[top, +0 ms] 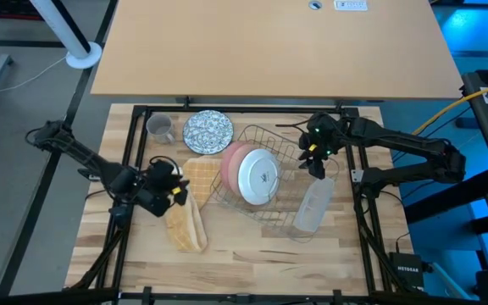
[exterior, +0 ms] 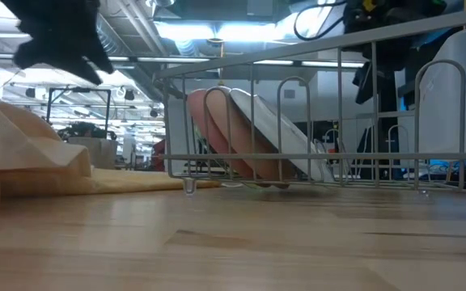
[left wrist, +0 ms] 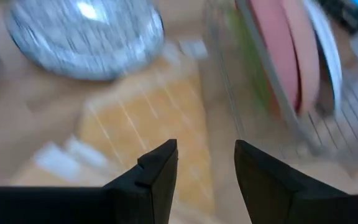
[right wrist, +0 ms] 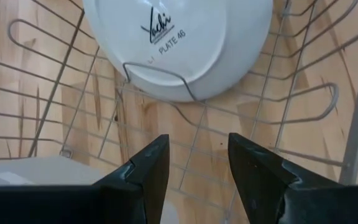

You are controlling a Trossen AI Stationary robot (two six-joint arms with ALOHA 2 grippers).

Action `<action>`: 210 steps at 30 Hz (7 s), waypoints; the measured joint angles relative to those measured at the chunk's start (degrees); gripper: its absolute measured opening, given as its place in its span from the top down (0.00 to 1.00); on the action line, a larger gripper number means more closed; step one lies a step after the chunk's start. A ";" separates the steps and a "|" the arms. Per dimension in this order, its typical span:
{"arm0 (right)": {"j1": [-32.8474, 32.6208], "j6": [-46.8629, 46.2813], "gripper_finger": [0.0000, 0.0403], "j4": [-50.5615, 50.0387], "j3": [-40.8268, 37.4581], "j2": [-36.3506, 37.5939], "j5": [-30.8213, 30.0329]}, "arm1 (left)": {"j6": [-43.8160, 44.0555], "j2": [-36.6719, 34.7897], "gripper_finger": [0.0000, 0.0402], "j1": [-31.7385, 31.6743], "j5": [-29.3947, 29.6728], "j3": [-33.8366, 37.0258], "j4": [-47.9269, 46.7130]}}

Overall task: Sort dishes
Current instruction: Put the blue patterned white plate into the dish rack

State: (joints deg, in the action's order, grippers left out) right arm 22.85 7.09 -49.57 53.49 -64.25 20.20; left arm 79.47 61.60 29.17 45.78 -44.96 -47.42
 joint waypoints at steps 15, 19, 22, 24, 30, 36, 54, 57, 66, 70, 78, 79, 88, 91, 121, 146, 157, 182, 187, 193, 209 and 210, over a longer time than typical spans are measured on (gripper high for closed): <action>0.00 0.02 0.58 0.26 0.00 0.00 -0.05 | -35.16 0.43 0.63 -16.11 8.13 2.87 9.84; 0.00 0.02 0.58 0.23 0.00 0.01 -0.13 | -53.14 0.88 0.63 -20.26 7.85 3.40 16.94; 0.00 0.02 0.58 0.22 0.00 0.02 -0.19 | -61.89 1.60 0.63 -23.09 7.02 3.40 19.93; 0.00 0.04 0.58 0.21 0.00 0.01 -0.19 | -64.96 2.38 0.63 -24.72 6.48 3.40 21.41; 0.00 0.63 0.58 0.23 0.00 0.00 -0.24 | -72.09 6.42 0.63 -29.27 3.01 3.40 24.42; 0.00 0.66 0.58 0.22 0.00 0.01 -0.24 | -82.97 10.97 0.63 -32.89 2.02 3.40 24.59; 0.00 0.66 0.58 0.57 0.00 0.00 -0.24 | -95.01 22.05 0.63 -41.05 -13.59 3.39 24.21; 0.00 0.66 0.58 0.63 0.00 0.01 -0.24 | -96.47 22.16 0.63 -41.62 -13.79 3.39 24.01; 0.00 0.66 0.58 0.64 0.00 0.00 -0.24 | -100.71 22.67 0.63 -44.06 -17.33 3.35 23.94; 0.01 0.66 0.58 0.63 0.00 0.00 -0.24 | -101.14 24.24 0.63 -45.08 -17.75 3.35 23.81; 0.00 0.66 0.58 1.11 -0.02 0.00 -0.24 | -104.74 28.97 0.63 -45.61 -18.12 3.35 26.92; 0.00 0.66 0.58 1.44 -0.02 0.00 -0.24 | -105.34 29.55 0.63 -45.76 -18.03 3.35 27.73; 0.00 0.66 0.58 3.22 -0.02 0.00 -0.24 | -107.39 32.79 0.64 -47.46 -16.76 3.13 30.60; 0.00 0.66 0.58 3.22 -0.02 0.00 -0.24 | -107.37 32.85 0.70 -47.85 -17.01 3.16 30.81; 0.00 0.68 0.58 12.66 -0.02 0.00 -0.23 | -93.24 21.67 1.00 -42.62 -12.57 -2.60 17.02; 0.00 6.89 0.58 49.58 -0.02 -12.83 -0.24 | -84.39 11.44 1.00 -41.74 -15.97 -3.00 15.83; 0.00 11.84 0.58 53.52 4.20 -21.75 -6.67 | -82.17 1.90 1.00 -37.20 -15.82 -3.05 14.88; -0.02 20.44 0.58 60.07 10.43 -22.88 10.42 | -84.97 -6.20 1.00 -21.39 -15.73 -3.07 18.15; -0.43 21.66 0.58 60.07 10.43 -22.95 11.89 | -88.33 -6.16 1.00 -20.52 -15.67 -3.07 21.26; -2.07 24.91 0.58 59.75 10.45 -24.11 11.35 | -91.57 -6.16 1.00 -20.55 -15.57 -3.07 23.52; -7.54 32.99 0.58 60.50 10.47 -27.50 1.26 | -96.46 -6.12 1.00 -20.53 -15.82 -3.07 28.87; -7.54 33.25 0.58 60.46 10.47 -27.52 1.26 | -96.42 -6.11 1.00 -20.54 -15.88 -3.07 28.94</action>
State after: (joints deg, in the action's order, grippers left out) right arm 15.31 40.34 10.89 63.96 -91.77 21.46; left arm -16.95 55.50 8.63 29.89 -48.03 -18.48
